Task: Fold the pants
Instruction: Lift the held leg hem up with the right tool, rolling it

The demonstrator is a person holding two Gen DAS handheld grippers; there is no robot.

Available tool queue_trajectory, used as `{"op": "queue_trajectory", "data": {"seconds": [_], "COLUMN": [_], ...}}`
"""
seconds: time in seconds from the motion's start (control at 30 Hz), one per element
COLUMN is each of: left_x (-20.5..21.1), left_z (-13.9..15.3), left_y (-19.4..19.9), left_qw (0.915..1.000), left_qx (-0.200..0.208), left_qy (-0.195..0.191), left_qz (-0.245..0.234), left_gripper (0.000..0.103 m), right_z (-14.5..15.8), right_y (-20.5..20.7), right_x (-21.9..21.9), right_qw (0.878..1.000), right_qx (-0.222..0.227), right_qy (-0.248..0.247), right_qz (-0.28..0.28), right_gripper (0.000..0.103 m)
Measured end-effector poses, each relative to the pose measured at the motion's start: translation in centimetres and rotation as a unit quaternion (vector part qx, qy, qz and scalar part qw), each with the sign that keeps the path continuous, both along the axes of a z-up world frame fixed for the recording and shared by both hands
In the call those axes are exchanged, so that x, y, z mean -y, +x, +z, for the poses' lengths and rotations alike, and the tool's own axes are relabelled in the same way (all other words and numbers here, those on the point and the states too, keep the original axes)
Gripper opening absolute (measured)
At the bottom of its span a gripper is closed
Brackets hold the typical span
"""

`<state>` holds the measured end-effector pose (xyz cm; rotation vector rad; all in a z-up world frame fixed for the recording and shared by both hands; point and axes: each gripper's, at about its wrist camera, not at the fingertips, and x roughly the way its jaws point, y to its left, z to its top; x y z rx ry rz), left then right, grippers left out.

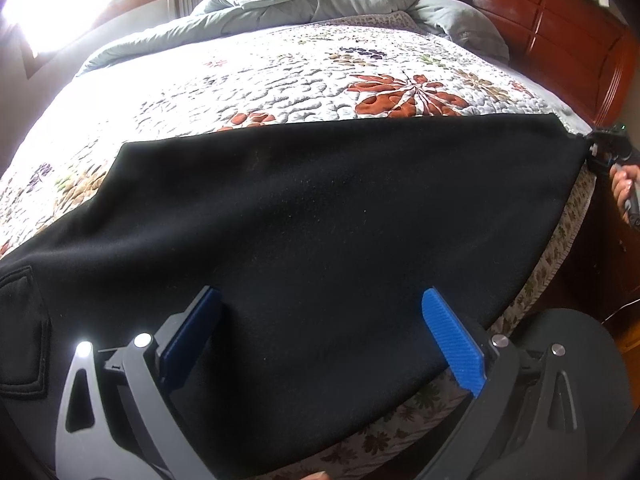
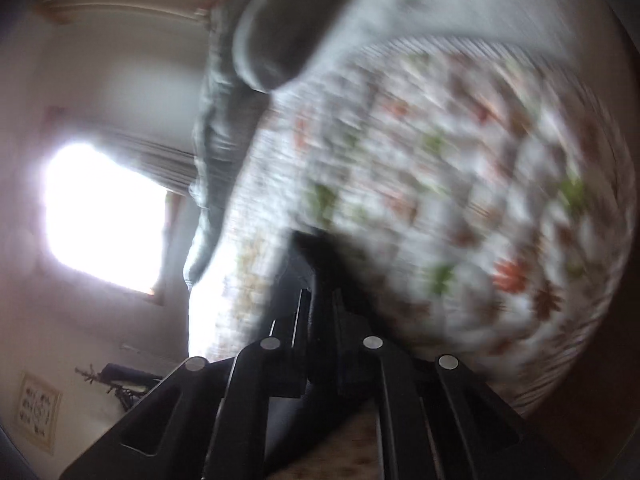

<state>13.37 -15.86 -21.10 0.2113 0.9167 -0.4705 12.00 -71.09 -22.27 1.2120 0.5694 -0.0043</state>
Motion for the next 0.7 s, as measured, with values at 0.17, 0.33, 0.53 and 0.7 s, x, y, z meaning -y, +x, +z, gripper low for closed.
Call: {"op": "queue_trajectory", "data": {"seconds": [0.17, 0.33, 0.53, 0.7], "left_x": [-0.1, 0.0, -0.3, -0.2], "left_z": [0.0, 0.0, 1.0, 0.9], "left_y": [0.2, 0.3, 0.2, 0.2], "left_qw": [1.0000, 1.0000, 0.9998, 0.9997], "left_qx": [-0.003, -0.004, -0.007, -0.011], "left_qy": [0.000, -0.002, -0.016, -0.015], "left_qz": [-0.001, -0.003, -0.008, -0.015], "left_gripper": [0.101, 0.101, 0.100, 0.100], "right_z": [0.2, 1.0, 0.7, -0.6], "right_y": [0.1, -1.3, -3.0, -2.6], "right_x": [-0.2, -1.1, -5.4, -9.2], "right_qw": [1.000, 0.999, 0.997, 0.993], "right_qx": [0.000, 0.021, 0.031, 0.040], "right_qy": [0.008, 0.046, 0.073, 0.095], "right_qz": [0.003, 0.003, 0.020, 0.049], "right_gripper": [0.010, 0.046, 0.053, 0.053]}}
